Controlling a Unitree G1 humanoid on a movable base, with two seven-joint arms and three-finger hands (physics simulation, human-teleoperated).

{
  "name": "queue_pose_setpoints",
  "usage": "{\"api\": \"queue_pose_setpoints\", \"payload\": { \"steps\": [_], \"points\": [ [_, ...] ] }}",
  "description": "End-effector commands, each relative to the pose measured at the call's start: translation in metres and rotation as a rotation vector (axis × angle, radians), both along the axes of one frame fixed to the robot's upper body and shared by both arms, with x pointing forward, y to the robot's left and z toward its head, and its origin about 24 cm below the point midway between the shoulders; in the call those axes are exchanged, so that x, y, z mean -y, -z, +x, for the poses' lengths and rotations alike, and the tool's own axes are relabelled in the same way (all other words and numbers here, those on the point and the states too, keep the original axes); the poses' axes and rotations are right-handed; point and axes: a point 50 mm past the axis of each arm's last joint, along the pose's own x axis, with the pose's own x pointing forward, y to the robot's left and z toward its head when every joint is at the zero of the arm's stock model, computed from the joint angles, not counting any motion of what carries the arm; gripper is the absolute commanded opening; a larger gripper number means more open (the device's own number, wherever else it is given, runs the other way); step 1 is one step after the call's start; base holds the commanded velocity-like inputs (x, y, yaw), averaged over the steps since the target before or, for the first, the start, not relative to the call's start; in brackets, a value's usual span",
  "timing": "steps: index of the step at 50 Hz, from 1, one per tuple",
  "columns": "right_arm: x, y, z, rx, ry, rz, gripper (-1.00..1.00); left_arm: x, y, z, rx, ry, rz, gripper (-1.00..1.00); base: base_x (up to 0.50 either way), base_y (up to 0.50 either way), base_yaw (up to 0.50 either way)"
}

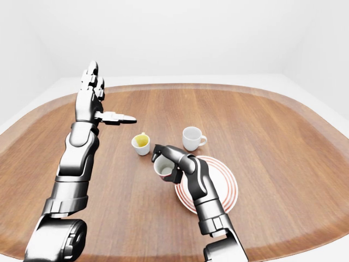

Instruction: Pick up the red mug and put it on the plate

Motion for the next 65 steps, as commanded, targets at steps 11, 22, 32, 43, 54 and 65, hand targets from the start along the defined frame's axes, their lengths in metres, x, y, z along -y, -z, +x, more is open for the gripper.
{"api": "queue_pose_setpoints", "payload": {
  "steps": [11, 22, 32, 43, 54, 65],
  "points": [
    [0.025, 0.002, -0.005, 0.007, 0.068, 0.045, -1.00, 0.002, 0.003, 0.000, -0.009, 0.004, 0.000, 1.00, 0.00, 0.00, 0.00],
    [0.040, 0.006, -0.009, -0.003, 0.106, 0.047, -1.00, 0.003, 0.004, 0.000, -0.012, 0.005, 0.000, 1.00, 0.00, 0.00, 0.00],
    [0.054, 0.012, -0.016, -0.018, 0.138, 0.038, -1.00, 0.005, 0.008, 0.001, -0.026, 0.008, 0.003, 1.00, 0.00, 0.00, 0.00],
    [0.067, 0.014, -0.024, -0.022, 0.164, 0.019, -1.00, 0.007, 0.010, 0.002, -0.036, 0.008, 0.006, 1.00, 0.00, 0.00, 0.00],
    [0.075, 0.009, -0.027, -0.003, 0.174, 0.006, -1.00, 0.008, 0.008, 0.001, -0.029, 0.011, 0.008, 1.00, 0.00, 0.00, 0.00],
    [0.085, 0.008, -0.031, 0.004, 0.202, 0.003, -1.00, 0.009, 0.010, 0.001, -0.033, 0.013, 0.009, 1.00, 0.00, 0.00, 0.00]
  ]
}}
